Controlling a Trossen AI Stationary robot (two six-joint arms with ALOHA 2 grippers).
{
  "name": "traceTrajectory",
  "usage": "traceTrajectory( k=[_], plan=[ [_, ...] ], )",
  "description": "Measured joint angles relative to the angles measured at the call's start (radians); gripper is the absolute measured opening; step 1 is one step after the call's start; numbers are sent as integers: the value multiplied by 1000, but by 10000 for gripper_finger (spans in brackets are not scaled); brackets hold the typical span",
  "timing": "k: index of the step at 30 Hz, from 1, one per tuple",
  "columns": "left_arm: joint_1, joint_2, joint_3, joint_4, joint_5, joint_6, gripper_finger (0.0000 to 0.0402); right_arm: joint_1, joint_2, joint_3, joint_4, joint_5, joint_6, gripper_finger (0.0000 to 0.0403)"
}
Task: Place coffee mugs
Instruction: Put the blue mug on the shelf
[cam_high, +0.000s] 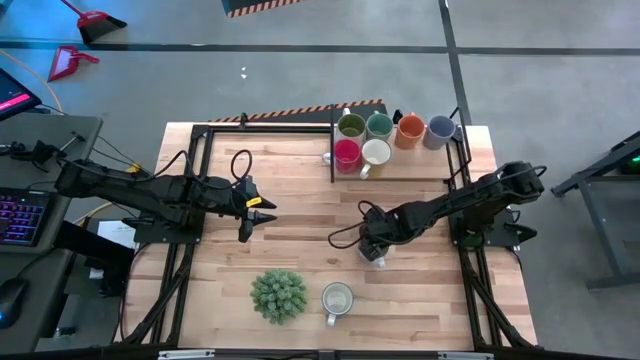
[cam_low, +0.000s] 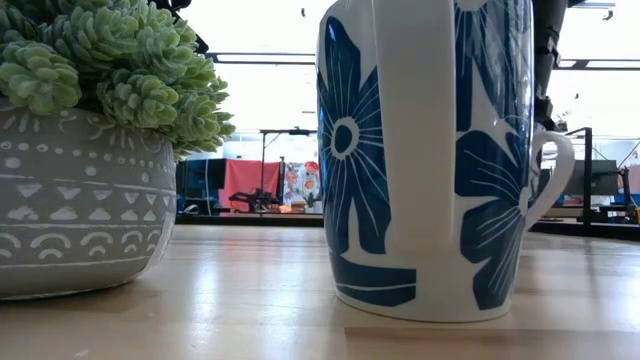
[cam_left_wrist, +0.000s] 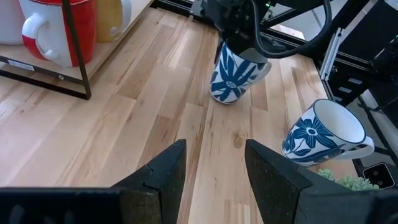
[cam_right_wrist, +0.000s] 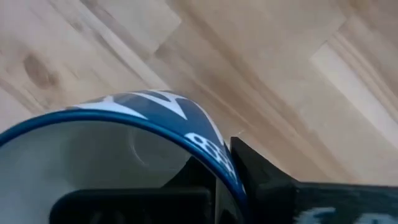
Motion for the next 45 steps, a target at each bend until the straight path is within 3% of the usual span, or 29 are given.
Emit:
traceTrajectory(
  k=[8, 18, 26, 30, 39, 45],
  plan=[
    [0, 0, 0, 0, 0, 0, 152, -6, 1, 25, -47, 34, -2, 2],
    [0, 0, 0, 0, -1, 2, 152, -6, -13, 237, -529, 140, 81, 1],
    [0, 0, 0, -1, -4, 34, 152, -6, -93, 327, -701, 283, 242, 0],
    [0, 0, 0, -1, -4, 34, 152, -20, -135, 328, -796, 292, 270, 0],
    [0, 0, 0, -4, -4, 28, 152, -150, -284, 329, -806, 380, 244, 0],
    [0, 0, 0, -22, -4, 28, 152, -315, -369, 329, -805, 356, 142, 0]
  ],
)
